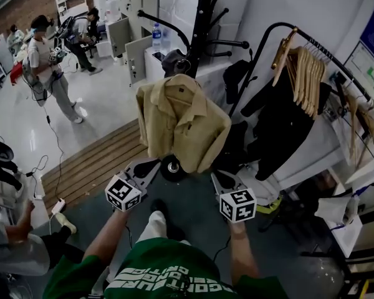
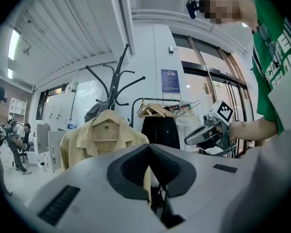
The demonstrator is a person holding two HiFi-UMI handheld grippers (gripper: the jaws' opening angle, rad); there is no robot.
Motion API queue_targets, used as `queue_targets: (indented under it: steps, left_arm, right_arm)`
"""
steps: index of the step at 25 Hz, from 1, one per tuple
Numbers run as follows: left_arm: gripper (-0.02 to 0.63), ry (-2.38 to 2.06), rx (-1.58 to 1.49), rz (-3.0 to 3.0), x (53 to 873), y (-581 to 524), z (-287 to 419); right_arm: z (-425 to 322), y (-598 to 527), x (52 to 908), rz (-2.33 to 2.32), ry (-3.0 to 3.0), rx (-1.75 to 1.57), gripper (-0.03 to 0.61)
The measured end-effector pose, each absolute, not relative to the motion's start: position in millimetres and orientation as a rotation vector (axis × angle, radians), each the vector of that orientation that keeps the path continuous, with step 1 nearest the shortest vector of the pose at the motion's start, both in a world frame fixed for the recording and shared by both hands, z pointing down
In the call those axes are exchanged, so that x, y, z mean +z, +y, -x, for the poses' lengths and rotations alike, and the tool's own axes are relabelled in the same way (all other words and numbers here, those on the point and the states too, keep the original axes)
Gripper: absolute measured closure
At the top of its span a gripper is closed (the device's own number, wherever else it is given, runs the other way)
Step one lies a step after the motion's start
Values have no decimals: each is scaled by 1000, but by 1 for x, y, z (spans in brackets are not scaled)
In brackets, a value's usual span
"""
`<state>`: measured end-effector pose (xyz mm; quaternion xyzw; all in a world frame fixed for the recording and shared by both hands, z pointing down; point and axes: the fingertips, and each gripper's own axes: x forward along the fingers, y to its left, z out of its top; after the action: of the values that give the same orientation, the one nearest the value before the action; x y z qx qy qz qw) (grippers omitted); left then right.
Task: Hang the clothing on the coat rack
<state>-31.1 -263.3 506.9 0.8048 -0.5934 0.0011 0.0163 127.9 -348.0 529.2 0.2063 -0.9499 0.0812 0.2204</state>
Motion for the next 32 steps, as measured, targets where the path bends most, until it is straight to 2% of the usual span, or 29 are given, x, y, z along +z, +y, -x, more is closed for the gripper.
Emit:
queue_targets:
  steps: [32]
  left_arm:
    - [611,-1854,2,-2482,510,-261,41]
  right_arm:
    - [-120,-352,539,-566,-2609,233,549]
